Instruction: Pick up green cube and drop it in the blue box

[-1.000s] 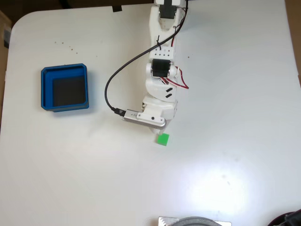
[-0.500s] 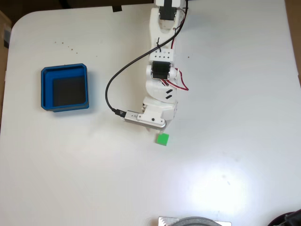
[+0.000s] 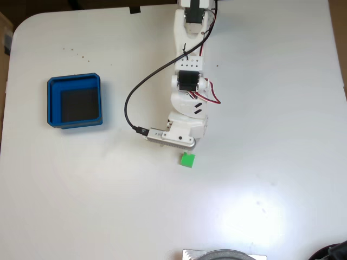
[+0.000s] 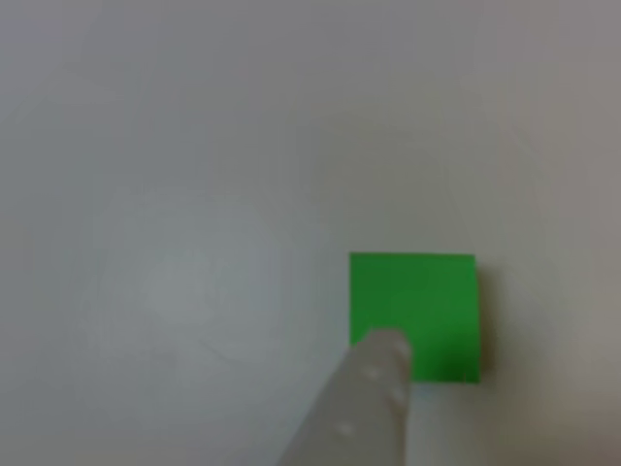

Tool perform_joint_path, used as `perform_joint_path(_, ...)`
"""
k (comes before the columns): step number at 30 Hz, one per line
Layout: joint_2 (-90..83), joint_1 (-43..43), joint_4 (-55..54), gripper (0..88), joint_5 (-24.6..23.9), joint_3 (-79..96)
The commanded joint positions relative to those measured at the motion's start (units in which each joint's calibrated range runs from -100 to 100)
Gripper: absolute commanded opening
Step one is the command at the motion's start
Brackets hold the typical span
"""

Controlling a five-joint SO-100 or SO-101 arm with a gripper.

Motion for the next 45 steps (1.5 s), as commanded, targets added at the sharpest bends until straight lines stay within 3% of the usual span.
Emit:
perform_joint_path(1, -0.3, -0.91, -0.09, 36.6, -0.1, -3.38)
perform_joint_path(41, 4.04, -2.67, -1.15, 36.6, -0.1, -4.01)
perform_joint_path(45, 4.29, -2.59, -5.14, 36.6, -0.1, -3.74)
